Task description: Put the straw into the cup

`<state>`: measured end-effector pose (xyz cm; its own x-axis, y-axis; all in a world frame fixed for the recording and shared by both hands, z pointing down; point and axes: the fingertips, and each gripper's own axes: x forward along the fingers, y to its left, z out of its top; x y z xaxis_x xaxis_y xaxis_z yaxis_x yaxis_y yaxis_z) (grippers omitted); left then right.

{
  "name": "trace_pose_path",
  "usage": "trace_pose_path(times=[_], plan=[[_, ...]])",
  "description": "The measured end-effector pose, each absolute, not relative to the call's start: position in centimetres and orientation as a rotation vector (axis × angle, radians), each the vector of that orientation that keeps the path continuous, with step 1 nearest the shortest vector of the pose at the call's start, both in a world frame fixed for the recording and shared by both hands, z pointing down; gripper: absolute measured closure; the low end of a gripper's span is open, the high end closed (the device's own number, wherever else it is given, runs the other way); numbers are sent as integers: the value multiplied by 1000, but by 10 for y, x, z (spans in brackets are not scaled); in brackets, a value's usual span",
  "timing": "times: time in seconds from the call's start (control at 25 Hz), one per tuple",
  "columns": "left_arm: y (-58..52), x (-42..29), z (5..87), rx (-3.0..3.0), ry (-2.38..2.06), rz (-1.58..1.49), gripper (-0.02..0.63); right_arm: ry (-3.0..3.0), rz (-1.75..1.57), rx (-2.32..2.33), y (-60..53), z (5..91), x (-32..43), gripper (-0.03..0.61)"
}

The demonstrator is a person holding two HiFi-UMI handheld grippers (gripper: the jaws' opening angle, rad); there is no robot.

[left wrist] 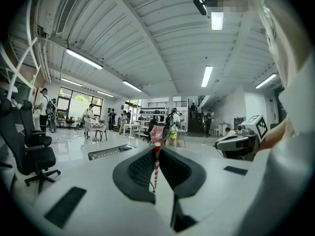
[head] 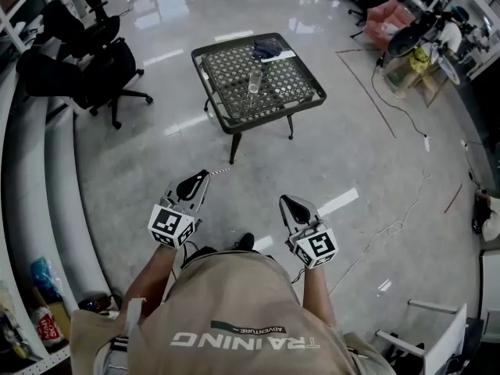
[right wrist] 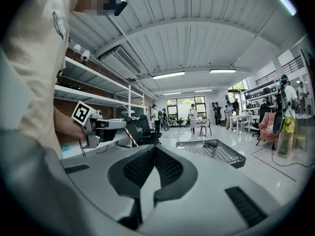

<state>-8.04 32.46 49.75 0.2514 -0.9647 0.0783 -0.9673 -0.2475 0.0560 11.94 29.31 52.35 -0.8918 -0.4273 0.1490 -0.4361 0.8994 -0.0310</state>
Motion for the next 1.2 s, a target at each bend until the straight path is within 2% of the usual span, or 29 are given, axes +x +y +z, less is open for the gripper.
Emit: trace_pose_path(times=[0.48,1.0,1.2], plan=[[265,-75,500,2357,-1887,79,578,-2939,213,643,236,543,123,560],[181,-112,519,2442,-1823,96,578,-2833,-39,488,151,526,45,560],[149,-140,533,2451,-1780,124,578,-2816,18,549,120,529,24,560]])
